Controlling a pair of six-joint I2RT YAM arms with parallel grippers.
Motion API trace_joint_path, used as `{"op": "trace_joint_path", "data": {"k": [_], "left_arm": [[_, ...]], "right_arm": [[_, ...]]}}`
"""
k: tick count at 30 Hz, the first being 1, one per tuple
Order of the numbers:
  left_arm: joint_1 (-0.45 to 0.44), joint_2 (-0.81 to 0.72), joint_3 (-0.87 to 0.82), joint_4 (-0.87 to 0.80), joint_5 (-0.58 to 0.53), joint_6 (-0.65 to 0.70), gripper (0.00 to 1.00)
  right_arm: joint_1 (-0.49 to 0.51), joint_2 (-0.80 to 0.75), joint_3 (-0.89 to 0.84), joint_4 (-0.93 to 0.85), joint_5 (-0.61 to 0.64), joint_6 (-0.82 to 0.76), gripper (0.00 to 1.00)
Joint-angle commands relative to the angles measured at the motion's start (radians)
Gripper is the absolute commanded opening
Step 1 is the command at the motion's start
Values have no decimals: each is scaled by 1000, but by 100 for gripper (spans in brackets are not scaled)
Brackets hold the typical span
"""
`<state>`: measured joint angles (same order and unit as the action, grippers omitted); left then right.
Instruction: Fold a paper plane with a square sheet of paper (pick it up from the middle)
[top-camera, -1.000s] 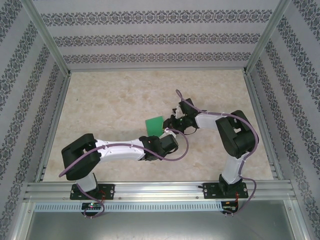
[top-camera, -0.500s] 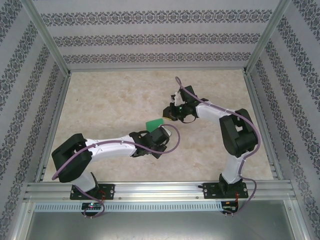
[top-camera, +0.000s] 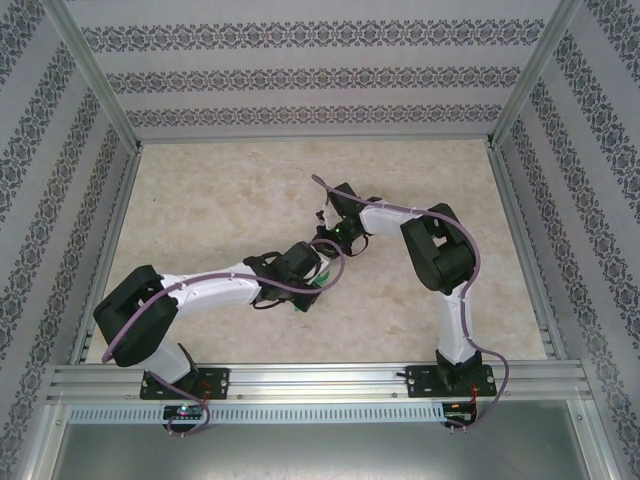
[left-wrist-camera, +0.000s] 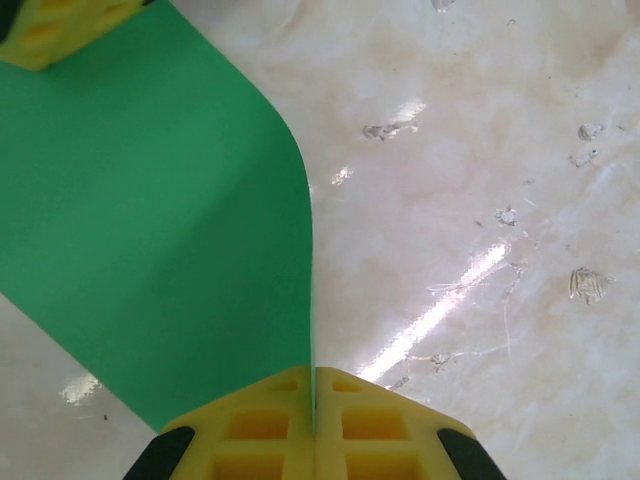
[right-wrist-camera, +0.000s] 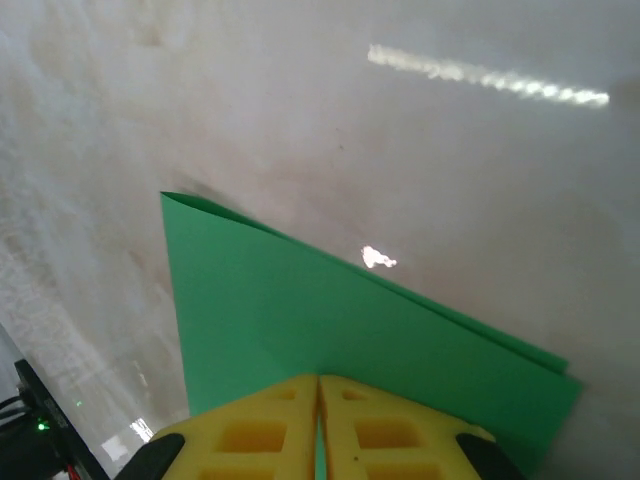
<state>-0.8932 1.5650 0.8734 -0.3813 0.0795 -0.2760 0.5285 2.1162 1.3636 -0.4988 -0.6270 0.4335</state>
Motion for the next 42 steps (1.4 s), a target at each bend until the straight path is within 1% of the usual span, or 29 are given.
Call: {"op": "trace_joint_path", "data": {"k": [1,11,20,24,28,31,42], "left_arm": [[38,-17,-6,41,66,32,0],[111,76,20,38,117,49,0],[153,63,-6,59,117,38,0],[158,72,14,52,136,50,0],[162,87,21,43,130,56,0],[165,89,5,61,137,39,0],[164,65,-44,98,111,-25,0]], "right_arm": [[10,29,23,-64,69,-74,10],[13,32,38,-87,76,-99,10],[13,39,34,-72,74,-77,10],[10,43,35,-75,76,-80,11],[5,41,35,-73,72,-73,10],[5,40,42,-81,70,-76,11],[-8,29,14,-54,67,-53,11]]}}
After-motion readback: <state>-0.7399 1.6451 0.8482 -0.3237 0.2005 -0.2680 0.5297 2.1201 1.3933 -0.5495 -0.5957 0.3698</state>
